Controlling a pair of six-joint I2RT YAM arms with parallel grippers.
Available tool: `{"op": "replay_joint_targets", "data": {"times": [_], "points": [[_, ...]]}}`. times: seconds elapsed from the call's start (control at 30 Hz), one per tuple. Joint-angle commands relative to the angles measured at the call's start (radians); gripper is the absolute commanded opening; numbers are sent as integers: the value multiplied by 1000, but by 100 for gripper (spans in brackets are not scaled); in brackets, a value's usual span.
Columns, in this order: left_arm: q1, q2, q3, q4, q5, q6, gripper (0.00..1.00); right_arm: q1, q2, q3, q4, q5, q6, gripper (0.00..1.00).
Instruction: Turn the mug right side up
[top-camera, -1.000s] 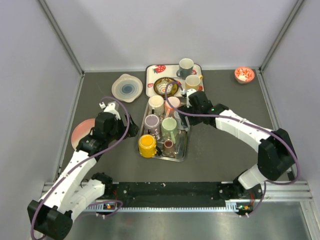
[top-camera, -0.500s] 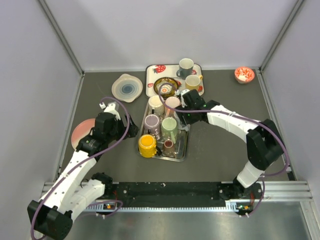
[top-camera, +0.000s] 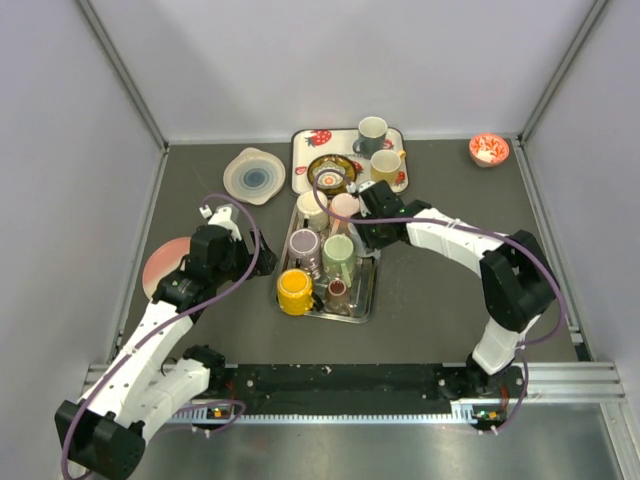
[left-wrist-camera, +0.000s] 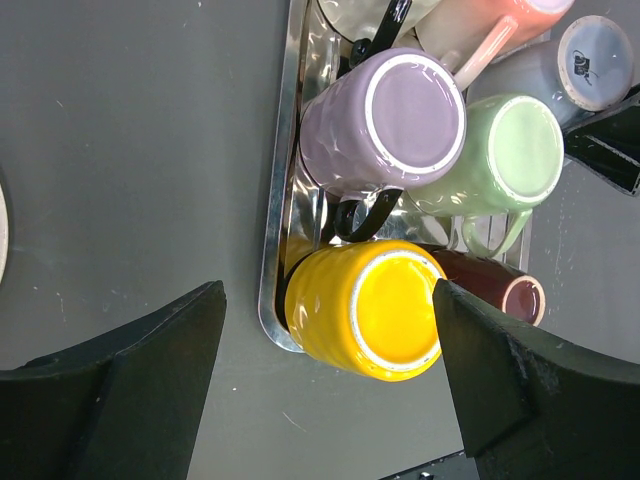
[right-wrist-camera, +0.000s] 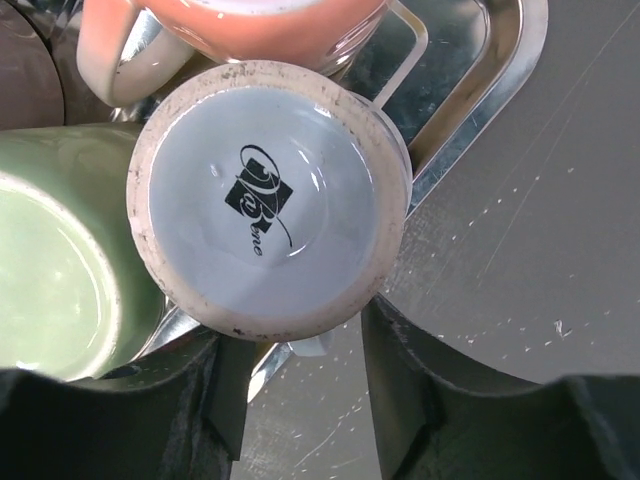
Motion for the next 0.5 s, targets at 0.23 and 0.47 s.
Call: {"op": "replay_joint_targets", "data": {"times": [0.23,0.47], "points": [[-2,-12,-6,8,5,11,89,10,21,51,61,10,-11,42],[-2,-5,-9,8,12,9,89,15,16,77,62,4,-37,57]]}}
